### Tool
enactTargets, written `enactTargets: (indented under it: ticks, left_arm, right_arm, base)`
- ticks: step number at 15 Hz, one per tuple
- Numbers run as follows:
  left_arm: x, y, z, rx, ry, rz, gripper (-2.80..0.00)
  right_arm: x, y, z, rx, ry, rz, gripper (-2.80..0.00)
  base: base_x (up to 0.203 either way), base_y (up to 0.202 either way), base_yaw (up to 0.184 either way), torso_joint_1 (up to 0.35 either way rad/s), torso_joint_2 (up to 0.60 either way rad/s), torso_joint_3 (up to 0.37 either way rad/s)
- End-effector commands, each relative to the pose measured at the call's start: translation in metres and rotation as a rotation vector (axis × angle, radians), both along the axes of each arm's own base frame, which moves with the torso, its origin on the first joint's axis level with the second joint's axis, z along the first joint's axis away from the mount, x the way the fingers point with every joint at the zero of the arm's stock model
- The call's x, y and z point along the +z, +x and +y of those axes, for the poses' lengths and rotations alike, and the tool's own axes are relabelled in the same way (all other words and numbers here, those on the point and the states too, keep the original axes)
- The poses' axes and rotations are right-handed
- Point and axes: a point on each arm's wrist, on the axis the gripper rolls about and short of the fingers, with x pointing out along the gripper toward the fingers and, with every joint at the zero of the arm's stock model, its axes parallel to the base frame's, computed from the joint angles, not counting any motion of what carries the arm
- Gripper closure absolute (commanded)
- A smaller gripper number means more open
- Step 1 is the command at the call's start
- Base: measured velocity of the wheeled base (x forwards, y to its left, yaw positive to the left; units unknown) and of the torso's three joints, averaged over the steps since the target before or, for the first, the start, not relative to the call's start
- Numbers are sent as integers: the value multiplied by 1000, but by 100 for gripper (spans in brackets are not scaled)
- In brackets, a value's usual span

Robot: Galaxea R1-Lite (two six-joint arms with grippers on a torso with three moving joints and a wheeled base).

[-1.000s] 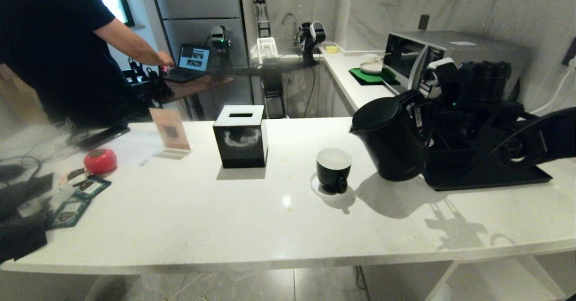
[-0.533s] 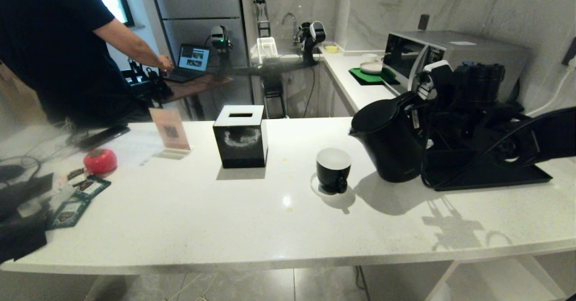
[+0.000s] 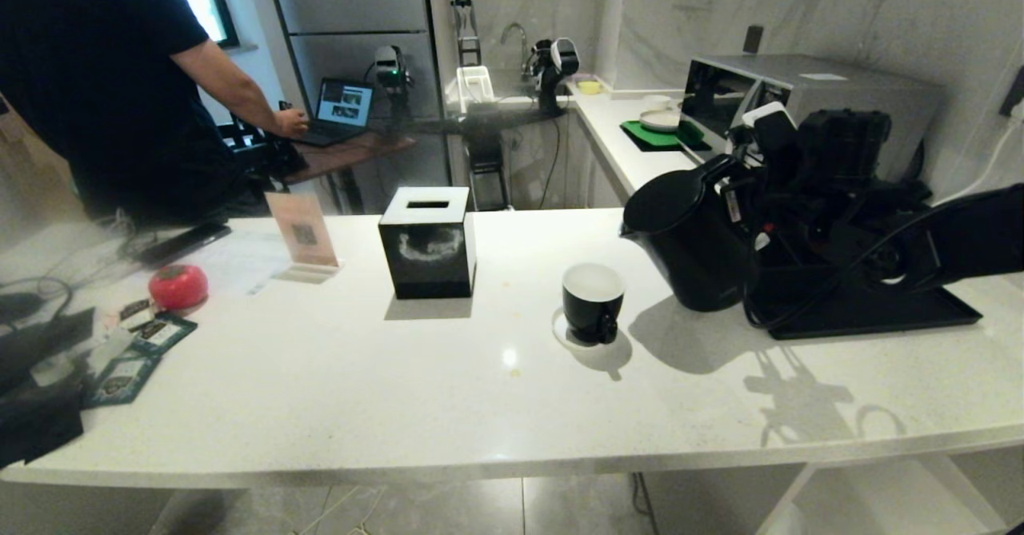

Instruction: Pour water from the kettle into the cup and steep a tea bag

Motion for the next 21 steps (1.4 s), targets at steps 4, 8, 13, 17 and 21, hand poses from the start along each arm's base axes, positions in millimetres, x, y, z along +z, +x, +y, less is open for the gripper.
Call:
enactTargets:
  ticks: [4, 8, 13, 17, 21]
  left_arm:
    - [0, 0, 0, 0, 0, 0, 0]
    - [0, 0, 0, 0, 0, 0, 0]
    - [0, 0, 0, 0, 0, 0, 0]
    - [0, 0, 0, 0, 0, 0, 0]
    - [0, 0, 0, 0, 0, 0, 0]
  right_arm:
    - [-3, 2, 1, 2, -32, 4, 0]
    - [-2, 2, 2, 6, -51, 2, 0]
    - [-3, 3, 5, 17, -93, 4, 0]
    - [-2, 2, 8, 29, -144, 5, 0]
    - [0, 3, 11, 37, -189, -12, 0]
  base:
    - [0, 0, 0, 0, 0, 0]
    - [0, 0, 0, 0, 0, 0]
    - [0, 0, 0, 0, 0, 0]
    - [0, 0, 0, 0, 0, 0]
    - [0, 0, 0, 0, 0, 0]
